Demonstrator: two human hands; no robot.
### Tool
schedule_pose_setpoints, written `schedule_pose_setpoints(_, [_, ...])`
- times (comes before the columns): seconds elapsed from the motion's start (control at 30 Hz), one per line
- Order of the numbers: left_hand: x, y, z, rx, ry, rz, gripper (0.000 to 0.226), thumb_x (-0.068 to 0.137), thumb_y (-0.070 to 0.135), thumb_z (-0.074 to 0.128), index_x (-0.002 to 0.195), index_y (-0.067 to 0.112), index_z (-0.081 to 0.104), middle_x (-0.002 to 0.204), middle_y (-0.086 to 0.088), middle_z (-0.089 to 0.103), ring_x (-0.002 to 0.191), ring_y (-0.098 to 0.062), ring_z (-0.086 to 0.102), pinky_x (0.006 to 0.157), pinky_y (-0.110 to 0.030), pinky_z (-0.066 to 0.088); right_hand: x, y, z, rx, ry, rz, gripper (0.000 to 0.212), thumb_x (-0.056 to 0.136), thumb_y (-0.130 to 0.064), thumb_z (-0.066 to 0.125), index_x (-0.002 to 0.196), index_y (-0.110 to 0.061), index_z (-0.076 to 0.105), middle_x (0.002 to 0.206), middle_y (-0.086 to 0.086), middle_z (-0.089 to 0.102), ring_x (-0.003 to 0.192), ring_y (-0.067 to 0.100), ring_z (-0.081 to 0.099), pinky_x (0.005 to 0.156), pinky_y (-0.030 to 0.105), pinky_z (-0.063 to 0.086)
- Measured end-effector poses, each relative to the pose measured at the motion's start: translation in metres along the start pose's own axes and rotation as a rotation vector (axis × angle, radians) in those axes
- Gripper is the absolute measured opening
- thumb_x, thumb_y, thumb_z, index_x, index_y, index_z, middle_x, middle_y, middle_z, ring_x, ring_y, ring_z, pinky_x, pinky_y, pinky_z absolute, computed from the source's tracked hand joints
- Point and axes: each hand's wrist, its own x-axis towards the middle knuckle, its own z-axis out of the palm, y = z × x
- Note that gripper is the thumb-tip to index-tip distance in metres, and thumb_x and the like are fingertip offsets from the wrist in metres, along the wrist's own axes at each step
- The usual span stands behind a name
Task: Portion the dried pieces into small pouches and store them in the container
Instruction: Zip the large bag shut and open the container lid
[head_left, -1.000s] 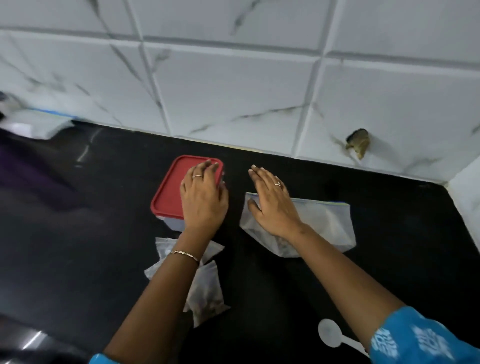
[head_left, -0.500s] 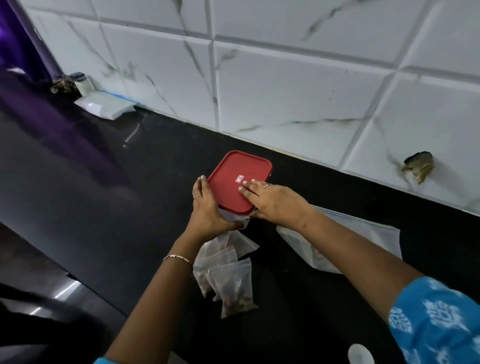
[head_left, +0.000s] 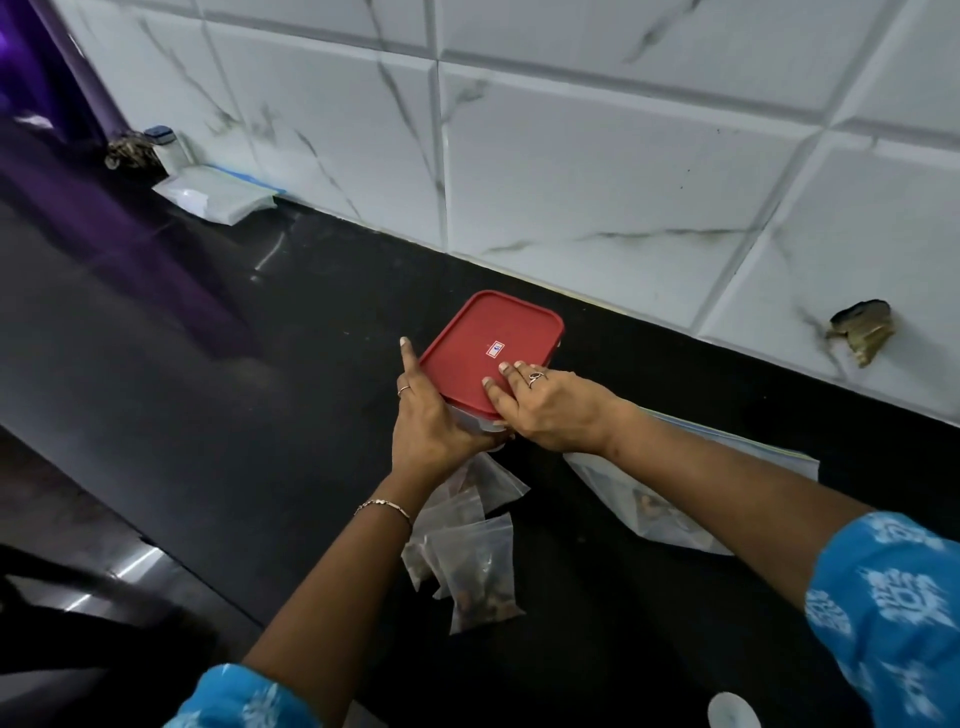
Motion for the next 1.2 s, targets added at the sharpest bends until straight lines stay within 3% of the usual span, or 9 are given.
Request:
schedule_pose_setpoints(0.17, [-0.001,-0.001,0.001,-0.029,0.01,-0.015,0.159,0.042,0.05,0.094,0.151,0.021,-0.019,0.149,-0.01,0.029,0.136,-0.025,0.037,0.106,-0.038,0.037,0.005,0.006,-0.005,0.141,0.091,0.051,0.064,0.106,-0.024,0.006,0.097,0.002,0.064,0.091,0.028,0.069,0.074,0.036,0.071,0.06,0.041,0.059])
schedule_pose_setpoints(0.33, [-0.002,0.0,0.001,-0.031,0.009,-0.043,0.161,0.042,0.053,0.093,0.149,0.021,-0.023,0.153,-0.009,0.025,0.139,-0.025,0.034,0.107,-0.041,0.038,0.008,0.01,-0.01,0.177,0.133,0.128,0.05,0.107,-0.026,0.017,0.085,-0.007,0.057,0.072,0.013,0.066,0.055,0.025,0.065,0.043,0.034,0.052])
schedule_pose_setpoints(0.43, [-0.002,0.001,0.001,-0.044,0.014,-0.049,0.161,0.041,0.053,0.092,0.148,0.024,-0.025,0.155,-0.009,0.024,0.14,-0.025,0.034,0.108,-0.043,0.038,0.01,0.015,-0.021,0.199,0.209,0.179,0.057,0.107,-0.028,0.013,0.08,-0.008,0.059,0.059,0.005,0.059,0.042,0.019,0.057,0.034,0.025,0.041])
schedule_pose_setpoints(0.53, [-0.002,0.002,0.004,-0.037,0.029,-0.064,0.16,0.044,0.051,0.092,0.147,0.024,-0.028,0.157,-0.008,0.023,0.141,-0.027,0.033,0.107,-0.043,0.039,0.013,0.022,-0.03,0.219,0.279,0.291,0.06,0.106,-0.028,0.015,0.081,-0.006,0.064,0.055,0.003,0.058,0.039,0.019,0.056,0.033,0.022,0.034])
schedule_pose_setpoints(0.67, [-0.001,0.002,0.006,0.013,0.006,-0.044,0.155,0.05,0.048,0.092,0.149,0.018,-0.023,0.157,-0.008,0.019,0.143,-0.026,0.028,0.111,-0.041,0.036,0.011,0.034,-0.038,0.343,0.332,0.431,0.034,0.098,-0.023,0.035,0.085,-0.002,0.058,0.052,0.01,0.059,0.039,0.027,0.058,0.034,0.026,0.039])
schedule_pose_setpoints(0.77, [-0.001,0.002,0.007,0.029,-0.011,-0.032,0.147,0.053,0.047,0.091,0.151,0.015,-0.014,0.157,-0.007,0.017,0.144,-0.024,0.024,0.113,-0.041,0.033,0.009,0.052,-0.047,0.482,0.417,0.668,0.026,0.097,-0.018,0.041,0.091,0.002,0.055,0.062,0.022,0.064,0.048,0.04,0.059,0.044,0.032,0.037])
schedule_pose_setpoints(0.9, [-0.004,0.007,0.011,0.041,-0.004,-0.025,0.142,0.052,0.05,0.09,0.152,0.015,-0.004,0.153,-0.006,0.019,0.143,-0.023,0.026,0.111,-0.041,0.036,-0.002,0.088,-0.049,0.604,0.592,1.202,0.032,0.103,-0.019,0.036,0.1,0.008,0.053,0.086,0.032,0.064,0.078,0.048,0.06,0.062,0.042,0.032])
schedule_pose_setpoints(1.1, [-0.006,0.019,0.026,0.057,-0.022,-0.026,0.142,0.053,0.05,0.09,0.151,0.013,-0.004,0.155,-0.007,0.016,0.144,-0.024,0.022,0.112,-0.04,0.033,-0.046,0.1,-0.039,0.909,0.699,1.749,0.039,0.104,-0.023,0.03,0.111,0.005,0.056,0.113,0.024,0.063,0.105,0.035,0.059,0.085,0.036,0.043])
schedule_pose_setpoints(1.2, [-0.006,0.024,0.03,0.077,-0.03,-0.029,0.145,0.053,0.05,0.09,0.152,0.012,-0.01,0.158,-0.007,0.009,0.147,-0.026,0.015,0.116,-0.043,0.028,-0.079,0.096,-0.023,1.19,0.87,1.974,0.036,0.102,-0.033,0.03,0.106,-0.008,0.056,0.11,0.016,0.063,0.102,0.034,0.063,0.086,0.05,0.055])
